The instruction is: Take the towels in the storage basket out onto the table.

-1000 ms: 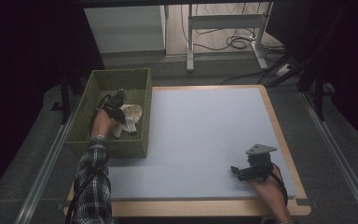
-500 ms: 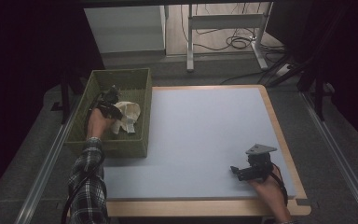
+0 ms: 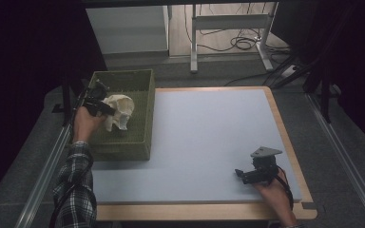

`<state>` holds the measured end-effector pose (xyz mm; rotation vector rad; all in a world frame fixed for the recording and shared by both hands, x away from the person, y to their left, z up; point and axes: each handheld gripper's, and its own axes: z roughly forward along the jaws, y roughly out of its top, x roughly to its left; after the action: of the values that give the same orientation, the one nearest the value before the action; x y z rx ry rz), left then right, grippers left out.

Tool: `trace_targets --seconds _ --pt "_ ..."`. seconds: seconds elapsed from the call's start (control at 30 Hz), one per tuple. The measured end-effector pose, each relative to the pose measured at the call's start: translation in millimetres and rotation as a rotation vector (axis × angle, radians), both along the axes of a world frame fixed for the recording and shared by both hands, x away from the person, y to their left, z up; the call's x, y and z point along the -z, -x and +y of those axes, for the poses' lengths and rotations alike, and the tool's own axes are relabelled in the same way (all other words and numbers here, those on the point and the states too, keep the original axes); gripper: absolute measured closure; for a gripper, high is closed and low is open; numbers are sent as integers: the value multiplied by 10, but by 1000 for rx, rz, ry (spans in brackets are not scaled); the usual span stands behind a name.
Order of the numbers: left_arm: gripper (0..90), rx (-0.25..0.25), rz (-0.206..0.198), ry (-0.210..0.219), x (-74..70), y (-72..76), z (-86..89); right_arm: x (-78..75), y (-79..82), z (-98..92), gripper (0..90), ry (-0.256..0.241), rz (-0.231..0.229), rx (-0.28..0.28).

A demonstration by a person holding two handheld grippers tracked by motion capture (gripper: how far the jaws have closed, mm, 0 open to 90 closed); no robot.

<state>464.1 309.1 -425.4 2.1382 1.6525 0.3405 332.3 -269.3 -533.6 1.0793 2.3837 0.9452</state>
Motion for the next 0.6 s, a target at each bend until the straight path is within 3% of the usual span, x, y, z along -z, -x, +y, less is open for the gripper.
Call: trace_targets --seconds 0.6 --pt "759 86 -82 55 -525 268 -136 0 1 0 0 -1 0 0"
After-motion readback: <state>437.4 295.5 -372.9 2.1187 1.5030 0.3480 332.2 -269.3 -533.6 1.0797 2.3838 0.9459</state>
